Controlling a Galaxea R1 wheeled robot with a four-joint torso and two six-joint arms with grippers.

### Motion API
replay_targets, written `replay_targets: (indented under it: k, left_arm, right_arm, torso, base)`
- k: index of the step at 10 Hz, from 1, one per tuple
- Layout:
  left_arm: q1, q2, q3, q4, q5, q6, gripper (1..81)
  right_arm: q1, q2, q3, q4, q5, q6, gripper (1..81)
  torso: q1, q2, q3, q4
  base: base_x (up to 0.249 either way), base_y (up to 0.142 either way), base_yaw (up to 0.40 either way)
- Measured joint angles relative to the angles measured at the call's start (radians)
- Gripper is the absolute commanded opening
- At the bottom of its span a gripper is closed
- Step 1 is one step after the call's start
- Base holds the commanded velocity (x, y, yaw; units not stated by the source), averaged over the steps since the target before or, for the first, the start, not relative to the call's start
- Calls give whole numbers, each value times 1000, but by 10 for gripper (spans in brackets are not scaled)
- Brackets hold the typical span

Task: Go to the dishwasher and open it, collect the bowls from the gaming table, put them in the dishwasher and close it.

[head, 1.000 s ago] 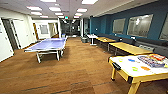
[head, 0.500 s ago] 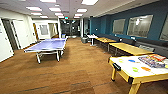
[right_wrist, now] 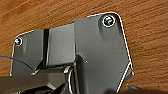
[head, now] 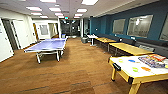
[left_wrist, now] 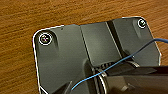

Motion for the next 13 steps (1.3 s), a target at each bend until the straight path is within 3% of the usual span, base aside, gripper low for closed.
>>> replay_targets:
  k: [7,13]
  left_arm:
    - [0,0,0,0,0,0,811]
    - [3,-1,1,14,3,0,811]
  right_arm:
    - [0,0,0,0,0,0,811]
    - [4,0,0,0,0,0,811]
  torso:
    - [0,0,0,0]
    - [0,0,0,0]
  base:
    - [0,0,-17]
    - [0,0,-252]
